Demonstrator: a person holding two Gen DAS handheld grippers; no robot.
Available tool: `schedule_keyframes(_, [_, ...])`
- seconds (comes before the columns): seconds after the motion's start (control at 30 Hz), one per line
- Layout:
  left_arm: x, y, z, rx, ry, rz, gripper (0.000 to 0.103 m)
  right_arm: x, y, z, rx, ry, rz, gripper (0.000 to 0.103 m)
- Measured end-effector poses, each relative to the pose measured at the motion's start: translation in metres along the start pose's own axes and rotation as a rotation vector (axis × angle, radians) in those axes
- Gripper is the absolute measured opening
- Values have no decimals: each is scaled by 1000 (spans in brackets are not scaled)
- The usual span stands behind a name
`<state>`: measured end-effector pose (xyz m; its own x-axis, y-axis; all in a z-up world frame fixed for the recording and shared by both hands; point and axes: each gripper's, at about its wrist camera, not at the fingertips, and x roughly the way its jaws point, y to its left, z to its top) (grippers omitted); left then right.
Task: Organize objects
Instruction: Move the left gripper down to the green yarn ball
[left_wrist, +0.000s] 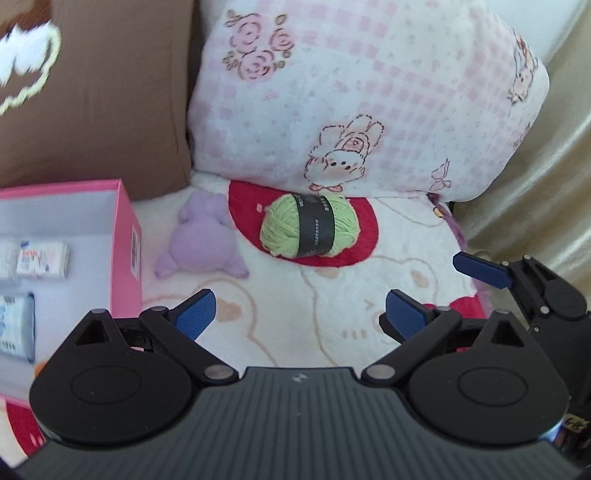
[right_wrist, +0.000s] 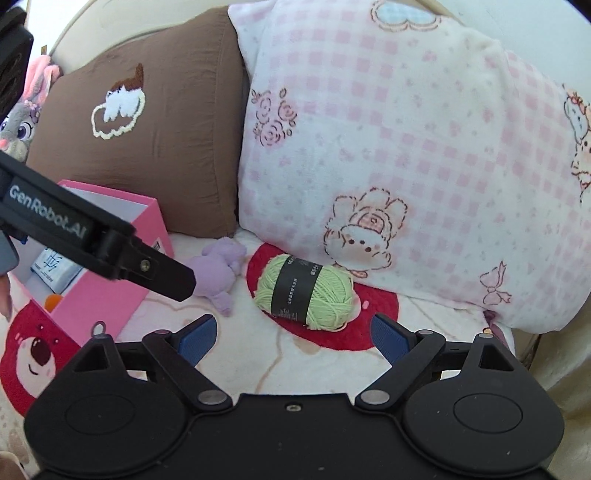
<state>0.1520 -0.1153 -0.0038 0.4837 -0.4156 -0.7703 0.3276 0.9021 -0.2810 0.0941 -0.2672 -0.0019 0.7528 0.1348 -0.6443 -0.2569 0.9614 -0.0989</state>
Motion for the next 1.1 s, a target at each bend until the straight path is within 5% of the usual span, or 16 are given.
schedule_keyframes(0.27, [35,0,8,5,-80,70,98,42,-6,-10,9,33,2,95])
schedule_keyframes(0.4, [52,11,10,-80,-136,9,98,63,-11,-18,15,-6,-22,95])
schedule_keyframes(0.77, [103,21,19,-37,-119,121,99,106,-10,-41,-54,-55,-77,95])
schedule_keyframes(1.0, [124,27,17,-28,-179,64,97,121,-6,-32,-87,-91,-39,95])
schedule_keyframes(1.1, [132,35,19,-71,-151,-39,96,132,-4,-30,-154,-91,-33,95])
